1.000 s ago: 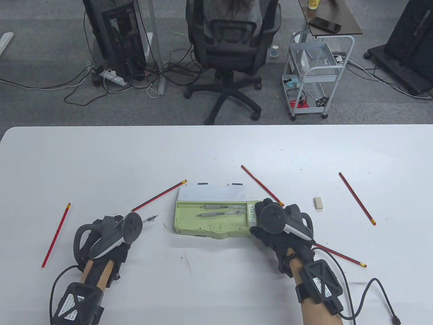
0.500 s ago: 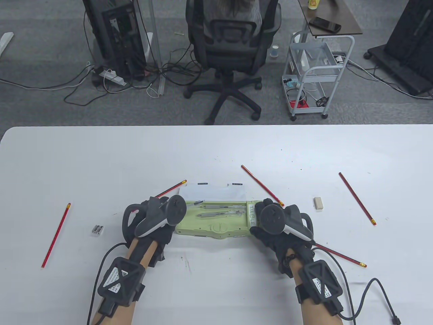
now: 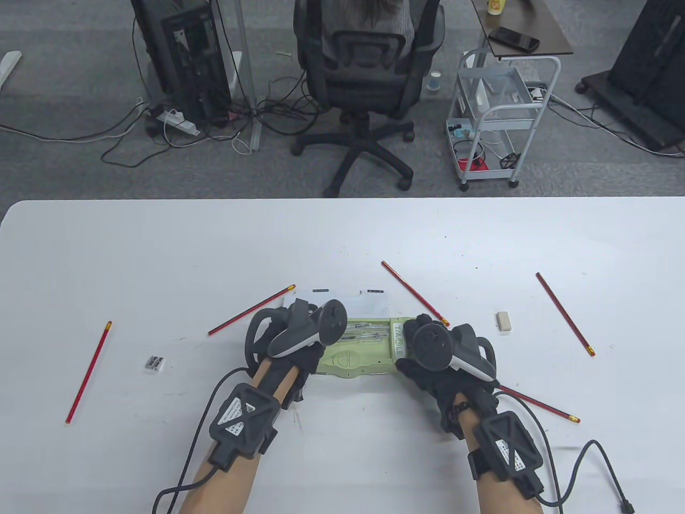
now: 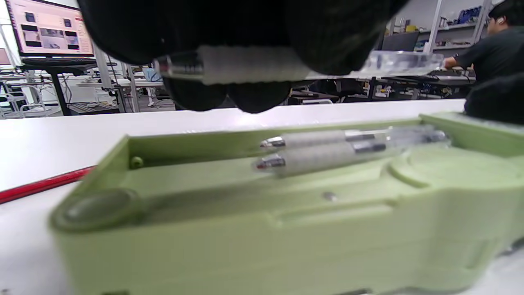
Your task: Organize multifunction pencil case
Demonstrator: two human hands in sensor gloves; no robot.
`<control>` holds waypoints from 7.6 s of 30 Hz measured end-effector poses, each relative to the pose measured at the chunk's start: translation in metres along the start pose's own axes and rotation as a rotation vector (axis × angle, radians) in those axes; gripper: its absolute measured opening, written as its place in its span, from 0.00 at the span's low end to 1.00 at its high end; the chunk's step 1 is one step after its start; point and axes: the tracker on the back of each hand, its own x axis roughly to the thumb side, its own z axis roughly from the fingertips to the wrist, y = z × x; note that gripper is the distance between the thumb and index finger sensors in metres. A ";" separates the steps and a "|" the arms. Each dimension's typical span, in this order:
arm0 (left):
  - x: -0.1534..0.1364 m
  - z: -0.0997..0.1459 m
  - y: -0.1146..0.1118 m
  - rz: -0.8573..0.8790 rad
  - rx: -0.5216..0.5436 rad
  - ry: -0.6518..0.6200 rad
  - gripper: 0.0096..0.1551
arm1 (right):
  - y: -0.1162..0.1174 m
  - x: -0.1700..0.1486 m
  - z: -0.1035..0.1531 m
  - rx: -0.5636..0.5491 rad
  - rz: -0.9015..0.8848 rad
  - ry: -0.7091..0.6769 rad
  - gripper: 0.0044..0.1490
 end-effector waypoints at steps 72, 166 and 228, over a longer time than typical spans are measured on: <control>-0.216 0.093 -0.041 0.052 -0.071 0.551 0.37 | 0.000 0.000 0.000 0.004 0.006 0.004 0.52; -0.054 0.030 0.001 0.015 0.000 0.225 0.28 | 0.000 0.001 0.000 0.006 0.008 0.003 0.52; -0.096 -0.059 -0.023 0.454 -0.248 0.475 0.32 | 0.000 0.000 0.000 0.007 0.004 0.001 0.52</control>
